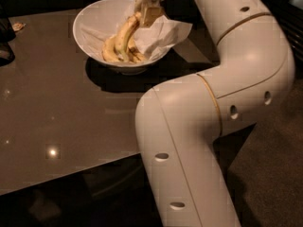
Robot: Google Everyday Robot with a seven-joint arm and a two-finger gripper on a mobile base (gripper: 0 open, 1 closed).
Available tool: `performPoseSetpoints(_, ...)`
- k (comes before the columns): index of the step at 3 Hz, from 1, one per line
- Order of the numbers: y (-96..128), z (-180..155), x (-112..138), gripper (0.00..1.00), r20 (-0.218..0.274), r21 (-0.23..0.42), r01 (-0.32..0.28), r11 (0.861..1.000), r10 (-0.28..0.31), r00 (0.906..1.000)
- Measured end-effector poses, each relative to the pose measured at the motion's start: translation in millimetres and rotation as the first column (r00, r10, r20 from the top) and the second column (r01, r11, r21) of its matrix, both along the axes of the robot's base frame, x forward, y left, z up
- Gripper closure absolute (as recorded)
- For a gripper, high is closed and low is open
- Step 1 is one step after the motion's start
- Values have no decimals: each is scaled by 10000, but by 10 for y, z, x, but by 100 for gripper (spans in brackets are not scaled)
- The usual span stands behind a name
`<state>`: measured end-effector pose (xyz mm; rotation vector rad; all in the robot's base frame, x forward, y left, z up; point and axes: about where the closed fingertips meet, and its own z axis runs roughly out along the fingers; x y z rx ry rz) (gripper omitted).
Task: Pick banana from white bowl
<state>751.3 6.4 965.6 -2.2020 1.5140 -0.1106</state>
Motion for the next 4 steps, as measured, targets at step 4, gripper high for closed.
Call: performPoseSetpoints(4,-187,374,-153,100,161,2310,292,9725,-339,9993)
